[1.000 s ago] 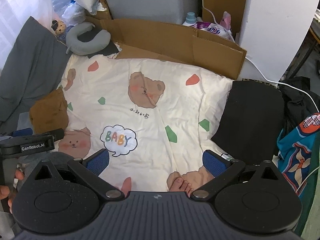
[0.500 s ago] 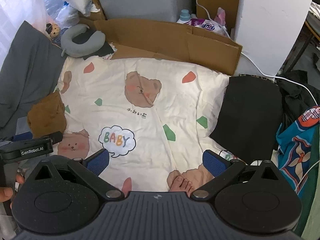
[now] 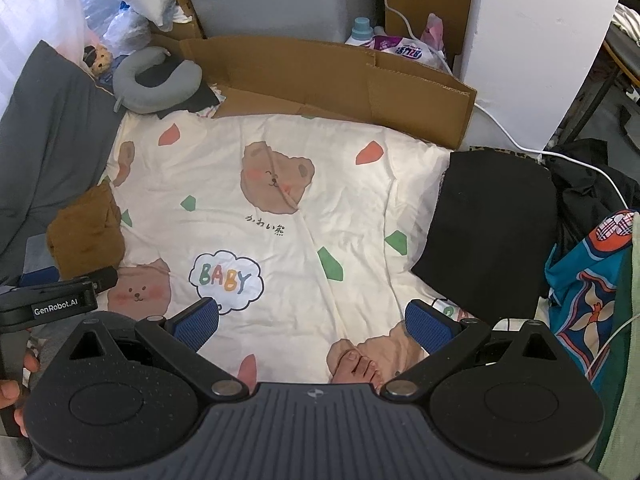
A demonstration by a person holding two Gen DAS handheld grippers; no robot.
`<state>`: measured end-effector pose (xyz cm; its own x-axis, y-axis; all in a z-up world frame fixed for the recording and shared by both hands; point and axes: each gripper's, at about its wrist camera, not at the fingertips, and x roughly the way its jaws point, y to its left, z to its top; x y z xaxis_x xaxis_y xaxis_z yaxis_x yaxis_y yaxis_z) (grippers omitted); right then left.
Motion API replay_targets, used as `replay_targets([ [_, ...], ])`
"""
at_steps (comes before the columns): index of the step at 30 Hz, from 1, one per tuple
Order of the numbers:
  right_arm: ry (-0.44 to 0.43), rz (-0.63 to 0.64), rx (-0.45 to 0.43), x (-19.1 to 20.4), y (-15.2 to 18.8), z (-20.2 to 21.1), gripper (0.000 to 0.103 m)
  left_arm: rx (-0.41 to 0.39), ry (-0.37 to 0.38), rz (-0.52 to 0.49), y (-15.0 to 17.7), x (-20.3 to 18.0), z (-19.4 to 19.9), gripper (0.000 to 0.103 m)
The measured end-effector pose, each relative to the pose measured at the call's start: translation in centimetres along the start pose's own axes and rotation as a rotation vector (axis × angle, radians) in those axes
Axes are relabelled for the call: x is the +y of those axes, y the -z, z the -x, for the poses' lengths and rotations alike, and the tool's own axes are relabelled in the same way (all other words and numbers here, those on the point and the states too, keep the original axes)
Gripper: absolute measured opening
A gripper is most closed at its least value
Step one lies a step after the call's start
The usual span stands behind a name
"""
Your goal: Fold clothes
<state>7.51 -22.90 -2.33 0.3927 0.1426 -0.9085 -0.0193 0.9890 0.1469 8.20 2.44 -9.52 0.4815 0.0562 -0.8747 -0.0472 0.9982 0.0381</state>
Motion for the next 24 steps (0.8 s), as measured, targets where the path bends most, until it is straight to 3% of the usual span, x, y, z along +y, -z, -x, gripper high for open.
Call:
replay_targets([
  [24, -0.002, -0.008, -0.008, -0.58, 0.03, 0.13, 0.102, -0.009, -0.025, -0.002, -0.09, 0.04, 0.01, 0.102],
])
